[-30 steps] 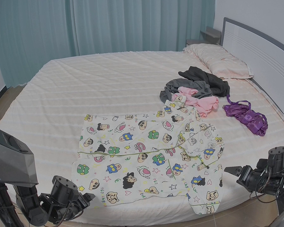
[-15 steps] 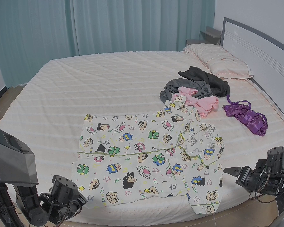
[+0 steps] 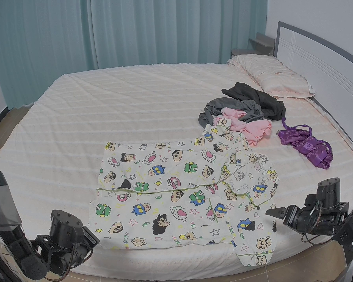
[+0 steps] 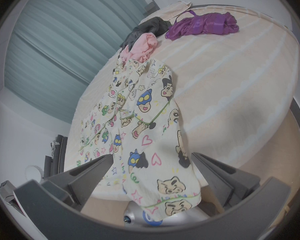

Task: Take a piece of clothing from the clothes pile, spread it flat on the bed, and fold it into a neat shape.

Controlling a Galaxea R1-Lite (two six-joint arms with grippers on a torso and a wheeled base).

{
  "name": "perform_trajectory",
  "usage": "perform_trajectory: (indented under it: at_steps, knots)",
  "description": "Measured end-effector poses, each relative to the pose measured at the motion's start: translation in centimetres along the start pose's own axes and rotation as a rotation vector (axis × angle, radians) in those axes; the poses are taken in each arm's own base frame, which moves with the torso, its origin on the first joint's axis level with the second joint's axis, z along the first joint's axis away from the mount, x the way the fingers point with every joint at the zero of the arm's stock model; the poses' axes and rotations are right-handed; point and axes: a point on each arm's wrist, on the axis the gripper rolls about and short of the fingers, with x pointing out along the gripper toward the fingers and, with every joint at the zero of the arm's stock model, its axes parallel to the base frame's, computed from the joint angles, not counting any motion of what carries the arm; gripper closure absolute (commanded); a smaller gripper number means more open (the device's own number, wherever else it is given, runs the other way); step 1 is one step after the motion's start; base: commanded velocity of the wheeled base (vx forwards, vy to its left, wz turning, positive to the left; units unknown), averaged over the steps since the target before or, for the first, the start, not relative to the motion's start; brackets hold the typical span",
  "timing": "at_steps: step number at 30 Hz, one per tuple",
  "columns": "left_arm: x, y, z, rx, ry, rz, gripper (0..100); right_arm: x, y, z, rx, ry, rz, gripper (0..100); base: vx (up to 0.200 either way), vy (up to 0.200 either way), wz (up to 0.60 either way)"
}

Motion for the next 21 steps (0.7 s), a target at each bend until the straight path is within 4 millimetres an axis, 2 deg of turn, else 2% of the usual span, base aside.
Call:
perform_trajectory:
  at_steps: [8, 14, 15, 21]
  knots:
    - [-1.3, 0.3, 1.1, -0.006, -0.032, -0.006, 100, 4.4, -0.4, 1.8, -0.018, 0.011, -0.033, 0, 0.000, 0.000, 0.00]
    - [-1.5, 0.4, 2.0, -0.030, -0.047, -0.016, 100, 6.7, -1.0, 2.4, -0.058, 0.033, -0.039, 0, 0.000, 0.000, 0.00]
    - [-1.5, 0.4, 2.1, -0.035, -0.042, -0.019, 100, 7.0, -1.1, 2.5, -0.066, 0.041, -0.035, 100, 0.000, 0.000, 0.00]
    - [-1.4, 0.6, 2.4, -0.051, -0.033, -0.024, 100, 8.6, -1.5, 3.5, -0.069, 0.015, -0.014, 100, 0.000, 0.000, 0.00]
